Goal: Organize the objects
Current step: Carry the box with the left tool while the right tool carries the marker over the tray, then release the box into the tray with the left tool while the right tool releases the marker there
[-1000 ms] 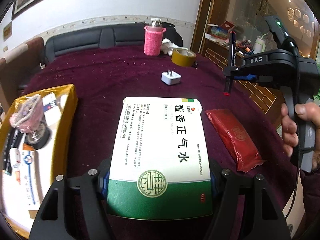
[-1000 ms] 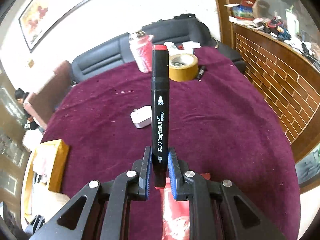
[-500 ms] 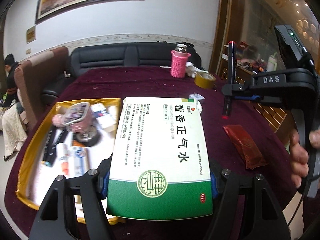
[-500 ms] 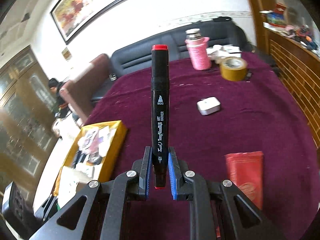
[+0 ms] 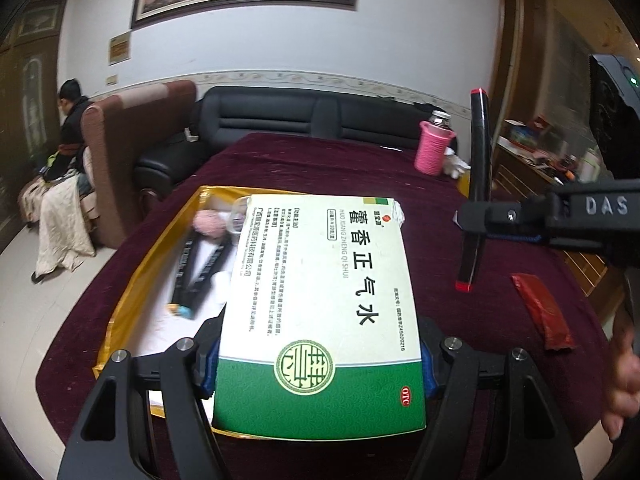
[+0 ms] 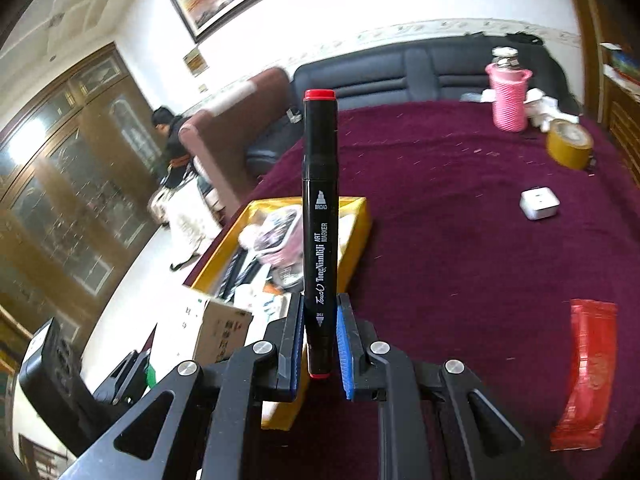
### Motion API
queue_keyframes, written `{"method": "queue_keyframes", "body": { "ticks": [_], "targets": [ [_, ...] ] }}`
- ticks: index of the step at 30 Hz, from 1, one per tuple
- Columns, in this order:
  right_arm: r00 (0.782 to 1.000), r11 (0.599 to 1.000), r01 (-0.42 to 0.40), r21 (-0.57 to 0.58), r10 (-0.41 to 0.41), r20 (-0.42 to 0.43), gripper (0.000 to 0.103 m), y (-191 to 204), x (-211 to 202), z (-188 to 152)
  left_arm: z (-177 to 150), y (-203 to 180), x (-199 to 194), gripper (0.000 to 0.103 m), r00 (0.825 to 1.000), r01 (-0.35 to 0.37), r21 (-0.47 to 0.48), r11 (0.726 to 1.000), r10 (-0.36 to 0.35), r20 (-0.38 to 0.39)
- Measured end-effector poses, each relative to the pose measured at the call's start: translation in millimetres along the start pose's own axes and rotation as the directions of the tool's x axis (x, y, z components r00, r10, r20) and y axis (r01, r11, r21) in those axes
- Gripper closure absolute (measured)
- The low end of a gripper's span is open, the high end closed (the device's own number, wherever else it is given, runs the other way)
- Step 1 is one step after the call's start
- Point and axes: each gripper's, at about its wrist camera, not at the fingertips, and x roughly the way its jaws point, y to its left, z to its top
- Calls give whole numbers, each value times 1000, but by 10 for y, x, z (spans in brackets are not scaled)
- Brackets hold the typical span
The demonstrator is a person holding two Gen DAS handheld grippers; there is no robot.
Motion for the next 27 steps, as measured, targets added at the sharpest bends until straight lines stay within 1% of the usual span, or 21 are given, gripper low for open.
{"method": "queue_keyframes", "body": {
  "ticks": [9, 14, 19, 21, 27],
  "targets": [
    [992, 998, -41, -40, 36, -119, 86, 375, 599, -89, -15, 518, 160, 32, 998, -67, -65, 996, 66, -19],
    [979, 998, -46, -48, 36, -200, 86, 482, 961, -182, -39, 726, 328, 32, 993, -111, -70, 991, 108, -51],
    [962, 998, -41, -44, 28, -270, 86, 514, 1256, -290, -118, 914, 531, 32, 987, -125, -85, 988, 116, -109],
    [956, 999, -33, -43, 19, -294, 86, 513, 1367, -330, -151, 933, 571, 32, 985, -128, -87, 988, 117, -125],
    [940, 999, -2, -43, -13, -340, 86, 470, 1565, -413, -211, 993, 724, 32, 979, -134, -88, 987, 118, -166]
  ]
}}
